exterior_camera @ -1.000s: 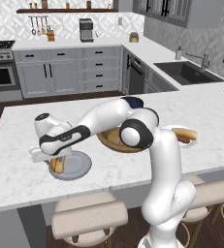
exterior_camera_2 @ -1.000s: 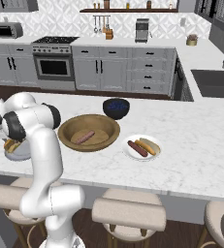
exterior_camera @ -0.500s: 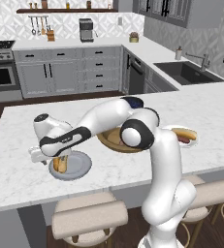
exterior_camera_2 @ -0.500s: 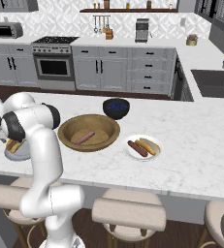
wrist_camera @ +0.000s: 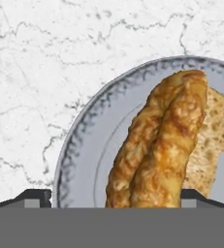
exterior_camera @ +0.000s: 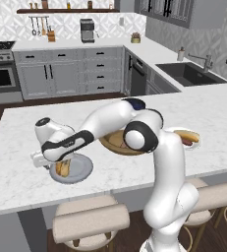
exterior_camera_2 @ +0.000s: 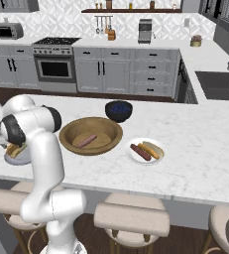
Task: Place one bun and one sausage from the bowl on each plate.
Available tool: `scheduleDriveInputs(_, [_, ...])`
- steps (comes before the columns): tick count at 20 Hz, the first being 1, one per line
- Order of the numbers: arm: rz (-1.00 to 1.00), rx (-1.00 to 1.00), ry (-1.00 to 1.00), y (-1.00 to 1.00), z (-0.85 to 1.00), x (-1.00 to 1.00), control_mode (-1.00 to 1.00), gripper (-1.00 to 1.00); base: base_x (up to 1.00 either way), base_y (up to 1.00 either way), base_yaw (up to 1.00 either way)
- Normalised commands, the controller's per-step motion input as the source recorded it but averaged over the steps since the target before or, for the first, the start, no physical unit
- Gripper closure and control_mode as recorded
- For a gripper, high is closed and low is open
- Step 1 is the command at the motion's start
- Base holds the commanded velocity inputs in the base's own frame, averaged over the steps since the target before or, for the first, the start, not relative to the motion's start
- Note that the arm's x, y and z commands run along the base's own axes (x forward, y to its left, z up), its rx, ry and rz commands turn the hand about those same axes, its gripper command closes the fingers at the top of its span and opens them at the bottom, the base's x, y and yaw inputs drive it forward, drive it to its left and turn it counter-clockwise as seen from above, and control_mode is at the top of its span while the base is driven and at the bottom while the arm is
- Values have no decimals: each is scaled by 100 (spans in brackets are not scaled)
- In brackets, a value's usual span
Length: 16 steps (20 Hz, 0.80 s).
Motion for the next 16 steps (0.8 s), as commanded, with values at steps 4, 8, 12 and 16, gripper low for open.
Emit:
scheduleDriveInputs(4, [0,0,0,-63,-21,-39,-100,-100,0,0,0])
scheduleDriveInputs(8, [-1,1,-4,-72,-23,-32,-100,-100,0,0,0])
scheduleDriveInputs(12, [0,0,-4,-5,23,6,-100,-100,0,0,0])
scheduleDriveInputs(16, [0,0,-2,0,23,0,-100,-100,0,0,0])
